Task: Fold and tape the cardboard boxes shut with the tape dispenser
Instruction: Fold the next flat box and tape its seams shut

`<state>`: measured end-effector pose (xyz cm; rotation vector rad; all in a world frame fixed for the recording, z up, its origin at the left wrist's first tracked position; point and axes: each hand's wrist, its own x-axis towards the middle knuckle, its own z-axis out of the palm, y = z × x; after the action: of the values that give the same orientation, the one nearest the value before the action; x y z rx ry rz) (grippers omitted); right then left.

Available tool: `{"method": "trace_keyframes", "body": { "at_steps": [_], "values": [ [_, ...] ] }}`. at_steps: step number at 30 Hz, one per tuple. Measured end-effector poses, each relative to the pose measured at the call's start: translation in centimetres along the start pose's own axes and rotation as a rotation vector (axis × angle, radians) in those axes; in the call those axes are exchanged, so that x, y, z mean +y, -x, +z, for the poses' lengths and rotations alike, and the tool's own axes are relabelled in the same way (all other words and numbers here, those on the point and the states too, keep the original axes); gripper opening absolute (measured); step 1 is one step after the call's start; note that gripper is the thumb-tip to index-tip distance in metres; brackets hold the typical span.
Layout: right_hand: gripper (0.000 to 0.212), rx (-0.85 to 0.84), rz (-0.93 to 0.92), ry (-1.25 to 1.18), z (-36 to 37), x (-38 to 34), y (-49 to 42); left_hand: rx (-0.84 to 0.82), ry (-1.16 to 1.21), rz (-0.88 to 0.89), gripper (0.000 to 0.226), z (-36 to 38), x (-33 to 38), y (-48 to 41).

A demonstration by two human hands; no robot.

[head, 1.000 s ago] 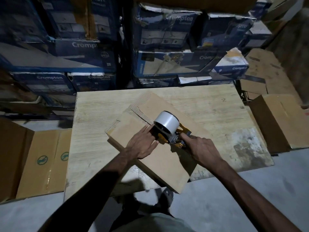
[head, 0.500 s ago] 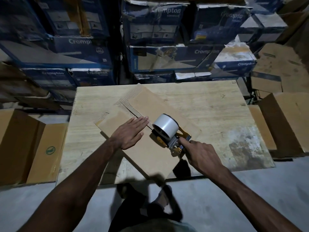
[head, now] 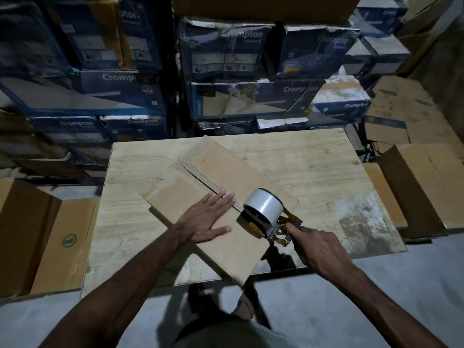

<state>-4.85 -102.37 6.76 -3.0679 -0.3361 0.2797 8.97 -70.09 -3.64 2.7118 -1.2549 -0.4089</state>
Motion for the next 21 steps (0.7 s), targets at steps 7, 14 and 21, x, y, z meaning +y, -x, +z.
{"method": "trace_keyframes", "body": {
  "at_steps": [7,14,21],
  "values": [
    [0.048,-0.034,0.007,0.015,-0.1,0.0,0.1,0.061,0.022,0.111,0.079,1.7,6.4,-2.2],
    [0.047,-0.034,0.025,0.02,-0.4,0.3,1.4,0.068,0.011,0.094,0.077,1.6,5.9,-2.3],
    [0.042,-0.04,0.038,0.027,0.0,3.8,6.0,0.061,0.01,0.096,0.081,2.1,5.7,-2.2]
  ]
}}
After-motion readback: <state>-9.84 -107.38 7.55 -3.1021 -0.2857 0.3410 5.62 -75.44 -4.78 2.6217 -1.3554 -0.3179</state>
